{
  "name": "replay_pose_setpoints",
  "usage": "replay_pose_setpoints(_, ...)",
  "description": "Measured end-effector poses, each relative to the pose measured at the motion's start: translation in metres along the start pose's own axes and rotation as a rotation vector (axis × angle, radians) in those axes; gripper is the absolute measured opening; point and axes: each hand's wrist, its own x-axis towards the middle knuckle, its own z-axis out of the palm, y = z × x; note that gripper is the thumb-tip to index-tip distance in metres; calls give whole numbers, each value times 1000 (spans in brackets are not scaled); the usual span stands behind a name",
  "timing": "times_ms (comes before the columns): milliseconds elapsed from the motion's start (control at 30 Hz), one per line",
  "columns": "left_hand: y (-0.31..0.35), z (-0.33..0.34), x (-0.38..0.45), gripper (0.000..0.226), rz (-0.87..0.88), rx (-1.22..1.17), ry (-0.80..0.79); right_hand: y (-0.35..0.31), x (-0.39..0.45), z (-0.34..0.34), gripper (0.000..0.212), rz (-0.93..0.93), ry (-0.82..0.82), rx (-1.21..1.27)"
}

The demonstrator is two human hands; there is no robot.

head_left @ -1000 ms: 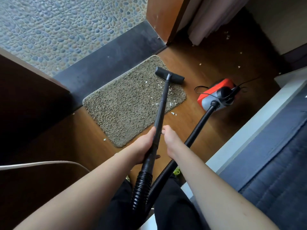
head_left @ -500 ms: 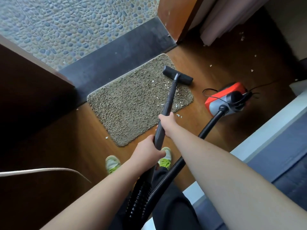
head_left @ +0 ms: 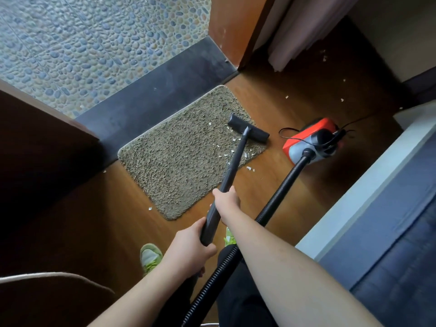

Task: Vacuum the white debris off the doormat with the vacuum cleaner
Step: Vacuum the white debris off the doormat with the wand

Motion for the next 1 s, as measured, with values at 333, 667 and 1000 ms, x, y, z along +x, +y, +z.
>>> replay_pose_setpoints(333, -31, -27, -20, 56, 35, 68, 24, 13, -31, 37, 81, 3, -15, 71)
replay_pose_setpoints(667, -75, -46, -36, 73, 66, 71, 24, 31, -57, 70, 81, 35, -17, 75)
replay_pose_setpoints(1000, -86, -51, -38, 77, 17, -18, 36, 30, -63, 79, 82, 24, -34, 12)
